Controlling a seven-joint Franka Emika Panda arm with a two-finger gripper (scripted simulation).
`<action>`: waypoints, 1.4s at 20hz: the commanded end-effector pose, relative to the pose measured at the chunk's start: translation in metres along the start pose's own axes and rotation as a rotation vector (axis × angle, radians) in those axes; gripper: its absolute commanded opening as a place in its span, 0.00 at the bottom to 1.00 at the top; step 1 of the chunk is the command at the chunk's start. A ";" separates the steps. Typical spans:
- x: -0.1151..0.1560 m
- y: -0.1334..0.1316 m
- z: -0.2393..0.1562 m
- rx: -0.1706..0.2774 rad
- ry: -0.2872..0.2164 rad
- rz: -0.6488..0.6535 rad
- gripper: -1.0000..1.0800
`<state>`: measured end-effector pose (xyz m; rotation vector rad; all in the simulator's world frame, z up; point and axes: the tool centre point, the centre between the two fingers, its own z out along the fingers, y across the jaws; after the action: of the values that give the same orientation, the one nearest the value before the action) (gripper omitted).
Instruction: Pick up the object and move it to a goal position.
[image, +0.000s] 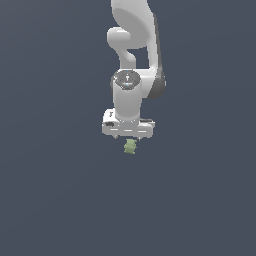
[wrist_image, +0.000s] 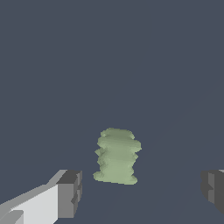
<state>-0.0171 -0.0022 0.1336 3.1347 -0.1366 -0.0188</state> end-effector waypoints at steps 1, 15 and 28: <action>-0.005 -0.005 0.012 0.002 0.003 0.034 0.96; -0.015 -0.013 0.036 0.005 0.010 0.103 0.96; -0.016 -0.013 0.083 0.005 0.012 0.107 0.96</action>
<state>-0.0334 0.0121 0.0543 3.1266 -0.3038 -0.0024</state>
